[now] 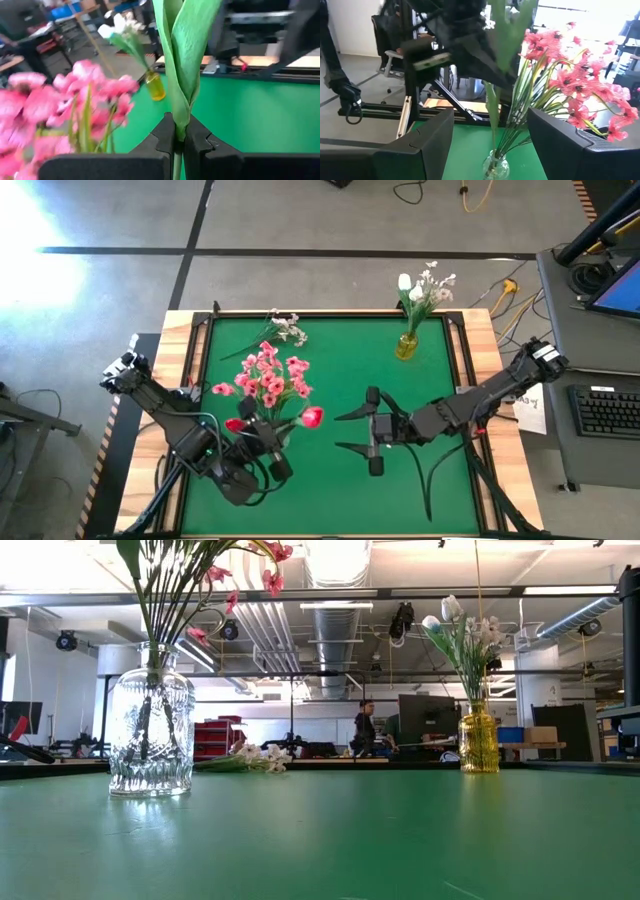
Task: Sort flowers into vase by color
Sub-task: Put the red flowers into the transparent vase
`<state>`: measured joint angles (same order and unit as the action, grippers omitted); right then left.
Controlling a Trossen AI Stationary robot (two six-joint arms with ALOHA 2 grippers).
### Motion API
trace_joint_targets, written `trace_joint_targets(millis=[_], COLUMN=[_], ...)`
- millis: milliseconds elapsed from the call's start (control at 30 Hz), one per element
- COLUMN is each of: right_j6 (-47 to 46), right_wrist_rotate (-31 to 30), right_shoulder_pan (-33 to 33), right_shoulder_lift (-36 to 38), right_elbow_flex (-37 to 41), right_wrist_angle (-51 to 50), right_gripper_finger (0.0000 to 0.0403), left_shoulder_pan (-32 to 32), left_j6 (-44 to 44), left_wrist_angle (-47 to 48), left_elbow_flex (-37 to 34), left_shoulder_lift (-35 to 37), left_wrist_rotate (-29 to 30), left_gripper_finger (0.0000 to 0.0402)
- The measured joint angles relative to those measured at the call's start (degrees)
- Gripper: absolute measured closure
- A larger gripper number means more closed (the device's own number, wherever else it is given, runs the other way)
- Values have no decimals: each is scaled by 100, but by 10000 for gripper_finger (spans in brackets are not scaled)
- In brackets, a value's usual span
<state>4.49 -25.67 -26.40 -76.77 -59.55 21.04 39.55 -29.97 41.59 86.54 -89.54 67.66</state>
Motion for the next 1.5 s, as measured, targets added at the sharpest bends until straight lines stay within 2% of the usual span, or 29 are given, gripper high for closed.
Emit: trace_joint_targets(millis=[167,333,433,633,900,1133,1500], right_j6=[-2,-2,-4,-151,-151,-153,-153], right_wrist_rotate=[1,0,0,9,9,8,2], right_shoulder_pan=[55,57,57,57,57,57,57], right_shoulder_lift=[0,-2,-2,-7,-7,-7,-7], right_elbow_flex=[0,4,4,7,9,9,9], right_wrist_angle=[-2,-4,-13,-258,-325,-334,-328], right_gripper_finger=[156,156,156,156,156,154,153], left_shoulder_pan=[-12,-103,-191,-193,-188,-188,-188], left_j6=[1240,2838,3455,3548,3481,2898,3009], left_wrist_angle=[-986,-2443,-2868,-3166,-4948,-5608,-5637], left_elbow_flex=[0,-2,-2,-308,-2296,-3464,-4297], left_shoulder_lift=[3,108,270,723,1688,2479,2857], left_wrist_rotate=[-388,-1343,-1940,-1976,-2035,-2022,-2022], left_gripper_finger=[401,401,401,401,401,401,401])
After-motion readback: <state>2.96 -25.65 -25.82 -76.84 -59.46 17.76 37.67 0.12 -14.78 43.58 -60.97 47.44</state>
